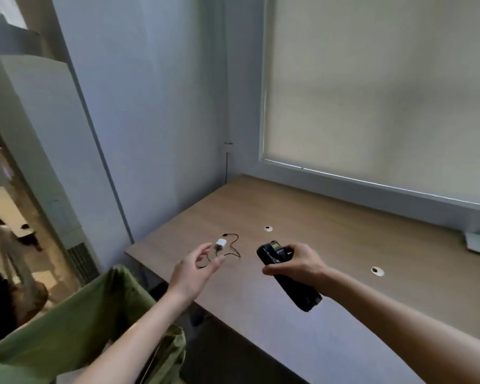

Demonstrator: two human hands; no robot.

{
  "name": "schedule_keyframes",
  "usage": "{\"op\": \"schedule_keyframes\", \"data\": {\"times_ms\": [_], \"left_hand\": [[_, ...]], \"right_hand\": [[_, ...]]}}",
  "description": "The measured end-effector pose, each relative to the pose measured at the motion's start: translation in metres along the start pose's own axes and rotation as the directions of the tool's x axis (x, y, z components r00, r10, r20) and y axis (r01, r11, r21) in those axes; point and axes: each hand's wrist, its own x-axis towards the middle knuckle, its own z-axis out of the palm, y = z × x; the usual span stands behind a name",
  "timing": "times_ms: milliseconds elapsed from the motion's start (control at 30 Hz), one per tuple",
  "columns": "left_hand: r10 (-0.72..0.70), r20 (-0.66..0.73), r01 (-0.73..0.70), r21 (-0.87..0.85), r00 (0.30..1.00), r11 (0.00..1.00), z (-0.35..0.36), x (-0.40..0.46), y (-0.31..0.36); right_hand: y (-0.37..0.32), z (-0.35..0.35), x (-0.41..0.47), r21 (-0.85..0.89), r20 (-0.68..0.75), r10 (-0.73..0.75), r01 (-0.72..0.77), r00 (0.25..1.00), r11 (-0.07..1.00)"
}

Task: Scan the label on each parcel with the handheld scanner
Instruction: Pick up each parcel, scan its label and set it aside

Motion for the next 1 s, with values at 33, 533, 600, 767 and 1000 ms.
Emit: {"op": "schedule_keyframes", "data": {"times_ms": [33,533,600,767,1000], "left_hand": [[0.020,0.024,-0.020,-0.008,1.000,1.000,0.016,-0.001,0.019],[0.383,0.499,-0.340,-0.180,0.777,0.923,0.392,-0.138,0.361],[0.410,0.576,-0.358,-0.207,0.708,0.910,0.452,-0.176,0.399],[0.498,0.700,-0.455,-0.271,0.511,0.848,0.574,-0.273,0.474],[0.482,0.810,-0.438,-0.320,0.334,0.840,0.688,-0.360,0.526]], "right_hand": [[0.013,-0.020,-0.016,-0.001,-0.032,0.024,-0.024,0.999,1.000],[0.302,-0.350,-0.338,0.217,-0.547,0.464,-0.416,0.697,0.883],[0.346,-0.380,-0.390,0.243,-0.579,0.521,-0.477,0.628,0.845],[0.433,-0.441,-0.511,0.363,-0.648,0.634,-0.560,0.423,0.745],[0.518,-0.472,-0.625,0.540,-0.652,0.738,-0.578,0.171,0.611]]}}
